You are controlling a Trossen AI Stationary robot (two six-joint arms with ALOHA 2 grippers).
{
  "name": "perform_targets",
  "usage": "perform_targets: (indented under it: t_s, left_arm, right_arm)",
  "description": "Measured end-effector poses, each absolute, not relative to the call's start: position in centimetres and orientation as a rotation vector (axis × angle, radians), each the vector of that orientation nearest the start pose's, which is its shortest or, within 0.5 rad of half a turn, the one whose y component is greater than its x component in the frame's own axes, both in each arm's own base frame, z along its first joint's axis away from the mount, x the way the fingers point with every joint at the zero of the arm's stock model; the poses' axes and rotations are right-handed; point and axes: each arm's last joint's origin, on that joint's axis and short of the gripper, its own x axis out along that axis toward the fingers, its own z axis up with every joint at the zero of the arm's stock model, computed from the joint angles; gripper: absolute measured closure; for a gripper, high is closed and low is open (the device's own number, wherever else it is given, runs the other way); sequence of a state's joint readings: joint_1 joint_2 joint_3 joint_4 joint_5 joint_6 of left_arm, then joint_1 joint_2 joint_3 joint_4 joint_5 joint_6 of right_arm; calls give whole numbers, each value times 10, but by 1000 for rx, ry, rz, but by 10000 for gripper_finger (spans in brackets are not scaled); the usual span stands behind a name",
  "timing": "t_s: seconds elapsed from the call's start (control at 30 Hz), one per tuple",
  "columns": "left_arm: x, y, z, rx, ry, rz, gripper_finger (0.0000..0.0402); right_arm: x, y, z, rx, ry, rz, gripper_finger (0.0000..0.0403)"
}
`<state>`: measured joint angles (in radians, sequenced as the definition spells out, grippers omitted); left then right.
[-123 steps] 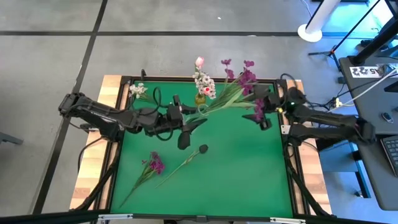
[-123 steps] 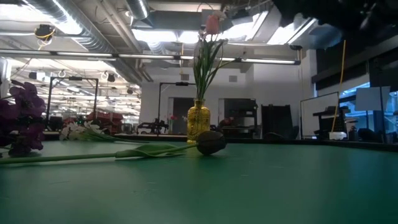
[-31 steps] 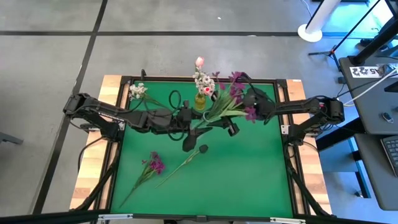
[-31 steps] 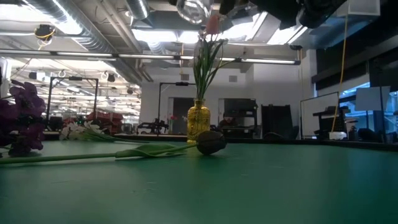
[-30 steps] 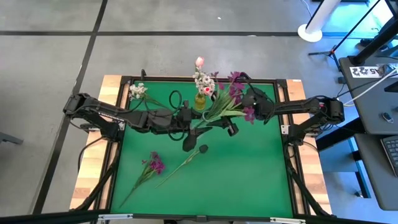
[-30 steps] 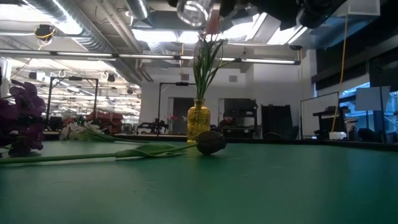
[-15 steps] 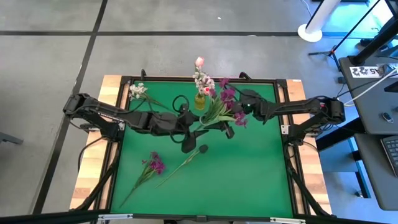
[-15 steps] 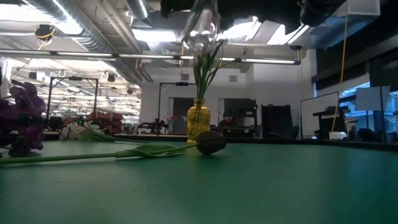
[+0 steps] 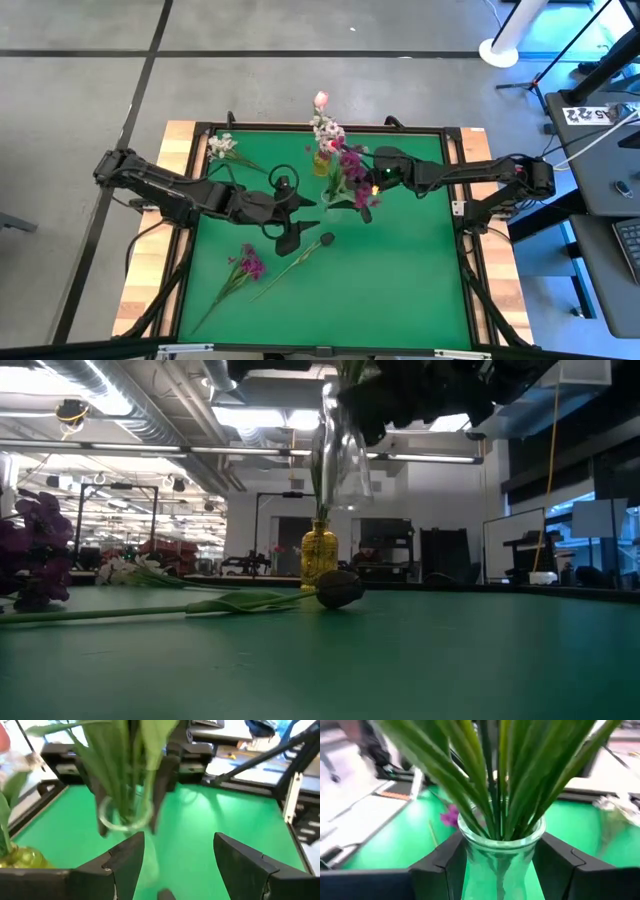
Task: Sort flowers into vase by color
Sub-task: Adjust the transparent vase to an upright position
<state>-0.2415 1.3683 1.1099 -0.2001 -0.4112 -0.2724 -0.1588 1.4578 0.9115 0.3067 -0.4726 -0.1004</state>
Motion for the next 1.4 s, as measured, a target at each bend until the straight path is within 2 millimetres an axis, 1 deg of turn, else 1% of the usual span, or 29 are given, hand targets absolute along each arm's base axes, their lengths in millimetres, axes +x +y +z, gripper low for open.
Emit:
perform_targets:
  t_s: [0.17, 0.3, 0.43, 0.57, 0.73, 0.8, 0.9, 1.07, 1.2, 1.3, 1.4]
  left_arm:
    - [291, -74, 316, -101, 426, 207, 169]
    - [286, -81, 313, -65, 452, 229, 169]
    - [282, -90, 313, -28, 440, 262, 169]
    - [275, -105, 317, 39, 396, 287, 169]
    - [270, -116, 315, 72, 375, 314, 169]
    - [270, -116, 306, 65, 366, 313, 169]
    - [268, -112, 284, 56, 359, 313, 171]
    - [263, -100, 250, -34, 284, 270, 184]
    - [261, -88, 233, -115, 203, 222, 188]
    - [259, -81, 222, -171, 213, 207, 188]
    - [257, -77, 217, -200, 226, 219, 188]
  right_arm:
    - [317, -38, 258, -12, 314, 302, 219]
    - [316, -38, 257, -8, 330, 304, 219]
    - [315, -37, 251, 3, 348, 304, 219]
    - [310, -37, 236, 16, 378, 280, 219]
    - [300, -38, 218, 51, 285, 267, 219]
    - [295, -41, 211, 60, 256, 261, 219]
    - [289, -43, 203, 81, 239, 244, 219]
    - [283, -44, 192, 83, 268, 191, 219]
    - [280, -43, 189, 46, 256, 176, 219]
    - [276, -43, 185, 31, 219, 165, 219]
    - [270, -42, 179, 26, 207, 153, 219]
